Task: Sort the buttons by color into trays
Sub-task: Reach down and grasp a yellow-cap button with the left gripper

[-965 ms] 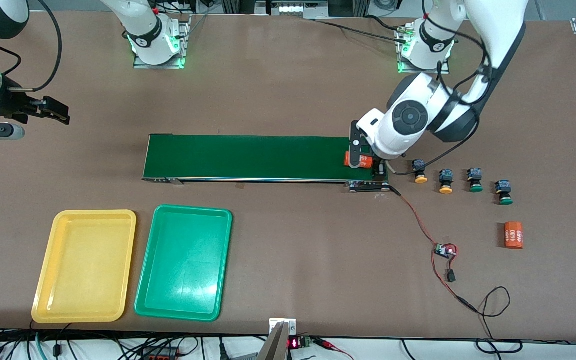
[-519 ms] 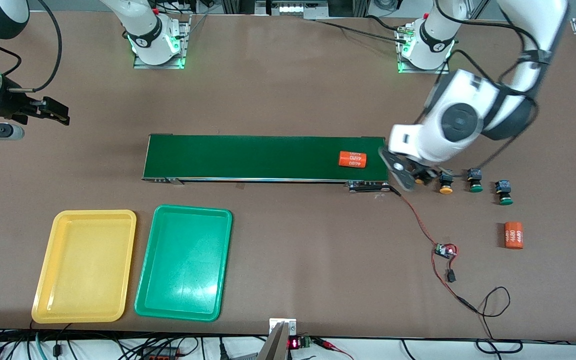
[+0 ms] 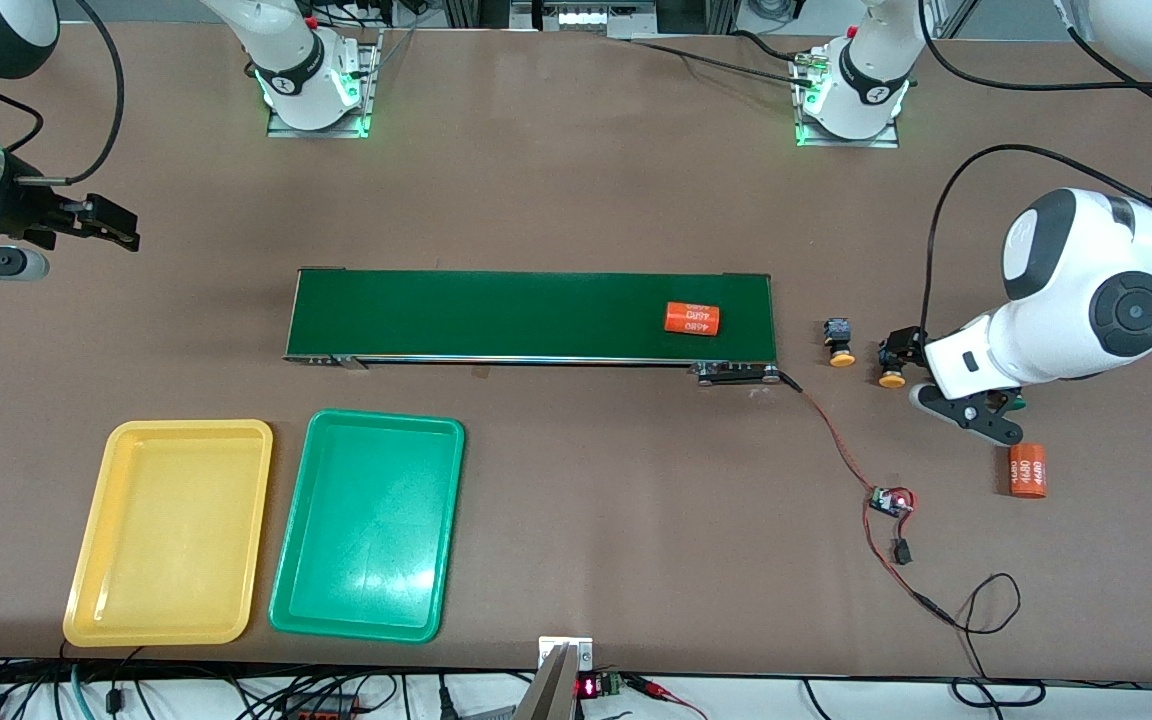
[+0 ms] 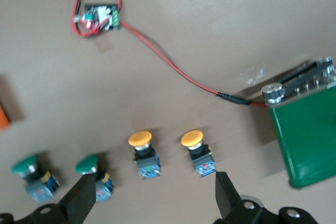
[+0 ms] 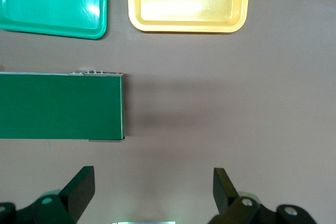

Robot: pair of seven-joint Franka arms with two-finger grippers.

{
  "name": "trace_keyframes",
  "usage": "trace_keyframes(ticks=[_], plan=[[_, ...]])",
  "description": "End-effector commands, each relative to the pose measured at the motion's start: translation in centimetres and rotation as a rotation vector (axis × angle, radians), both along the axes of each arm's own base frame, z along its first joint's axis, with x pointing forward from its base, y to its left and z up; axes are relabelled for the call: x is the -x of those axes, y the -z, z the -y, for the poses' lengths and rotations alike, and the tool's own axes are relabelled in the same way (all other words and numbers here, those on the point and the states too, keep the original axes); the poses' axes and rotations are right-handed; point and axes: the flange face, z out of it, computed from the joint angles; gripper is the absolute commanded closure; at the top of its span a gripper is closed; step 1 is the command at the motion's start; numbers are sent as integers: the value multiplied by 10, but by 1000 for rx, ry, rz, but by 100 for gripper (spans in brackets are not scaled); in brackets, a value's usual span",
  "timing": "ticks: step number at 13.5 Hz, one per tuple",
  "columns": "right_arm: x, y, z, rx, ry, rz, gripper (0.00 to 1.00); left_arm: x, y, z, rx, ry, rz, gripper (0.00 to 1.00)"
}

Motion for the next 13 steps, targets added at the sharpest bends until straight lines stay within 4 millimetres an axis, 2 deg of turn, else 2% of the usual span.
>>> trace_keyframes(ticks=[1, 2, 4, 7, 9, 13], plan=[[-1, -1, -2, -3, 9, 9, 0, -8, -16, -24, -29, -92, -17, 0], [-1, -1, -2, -3, 9, 10, 0, -14, -15, -32, -19, -108, -24, 0], [-1, 0, -3, -12, 10, 9, 0, -10, -15, -38, -41, -153, -79, 0], [-1, 0, -2, -12, 12, 9, 0, -8, 10, -49, -55, -273, -128, 0], [-1, 0, -1, -12, 13, 9, 0, -1, 24, -42, -78, -340, -152, 0], [-1, 0, -2, -16, 14, 9, 0, 29, 76, -15, -93, -404, -170, 0]])
